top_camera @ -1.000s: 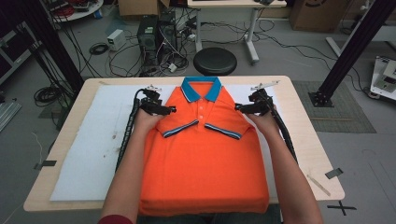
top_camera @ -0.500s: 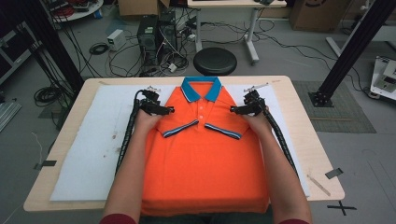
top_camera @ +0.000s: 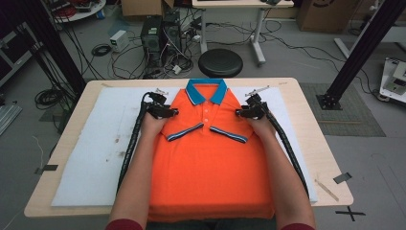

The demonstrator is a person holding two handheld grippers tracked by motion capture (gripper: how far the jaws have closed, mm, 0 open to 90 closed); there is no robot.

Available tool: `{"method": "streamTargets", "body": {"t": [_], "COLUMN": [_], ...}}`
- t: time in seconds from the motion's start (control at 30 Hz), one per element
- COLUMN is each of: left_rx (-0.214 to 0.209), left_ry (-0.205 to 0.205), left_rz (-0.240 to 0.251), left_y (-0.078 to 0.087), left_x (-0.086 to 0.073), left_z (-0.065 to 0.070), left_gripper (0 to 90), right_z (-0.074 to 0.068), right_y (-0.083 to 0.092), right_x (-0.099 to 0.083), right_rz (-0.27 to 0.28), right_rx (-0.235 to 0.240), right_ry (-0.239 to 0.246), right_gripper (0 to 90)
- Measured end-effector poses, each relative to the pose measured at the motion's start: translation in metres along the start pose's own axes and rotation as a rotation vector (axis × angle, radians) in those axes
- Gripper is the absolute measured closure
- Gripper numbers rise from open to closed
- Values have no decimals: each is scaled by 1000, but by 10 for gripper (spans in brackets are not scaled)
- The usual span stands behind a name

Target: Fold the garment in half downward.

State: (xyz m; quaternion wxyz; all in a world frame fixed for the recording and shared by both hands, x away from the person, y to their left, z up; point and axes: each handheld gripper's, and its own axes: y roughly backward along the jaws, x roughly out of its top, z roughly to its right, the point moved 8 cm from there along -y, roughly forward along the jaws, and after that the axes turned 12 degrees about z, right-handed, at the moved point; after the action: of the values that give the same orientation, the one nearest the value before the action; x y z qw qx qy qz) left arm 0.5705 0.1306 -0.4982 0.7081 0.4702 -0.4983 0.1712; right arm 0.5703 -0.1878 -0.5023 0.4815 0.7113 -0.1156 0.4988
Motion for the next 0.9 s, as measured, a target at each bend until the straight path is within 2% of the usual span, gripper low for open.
{"method": "streamTargets", "body": {"t": [0.03,0.13,0.17,0.23,0.37,0.4,0.5,0.9], "left_rx": [-12,-30,-34,-47,-58,-59,-66,-98], "left_ry": [0,10,20,40,52,44,50,26], "left_rz": [2,8,12,15,25,28,48,103], "left_y": [-1,-2,-2,-1,3,4,9,33], "left_x": [0,0,0,0,3,4,9,26], "left_z": [2,6,6,5,6,6,8,16], "left_gripper": [674,772,785,804,818,818,819,819], "right_z": [0,-1,-2,-3,-4,-4,-5,-15], "right_y": [0,0,0,0,2,4,8,30], "right_x": [0,0,1,1,3,4,8,24], "right_rz": [3,4,7,7,8,9,26,70], "right_rx": [4,10,14,14,8,9,17,44], "right_ry": [6,-4,-22,-17,5,10,6,27], "right_gripper": [672,776,813,840,855,856,858,858]}}
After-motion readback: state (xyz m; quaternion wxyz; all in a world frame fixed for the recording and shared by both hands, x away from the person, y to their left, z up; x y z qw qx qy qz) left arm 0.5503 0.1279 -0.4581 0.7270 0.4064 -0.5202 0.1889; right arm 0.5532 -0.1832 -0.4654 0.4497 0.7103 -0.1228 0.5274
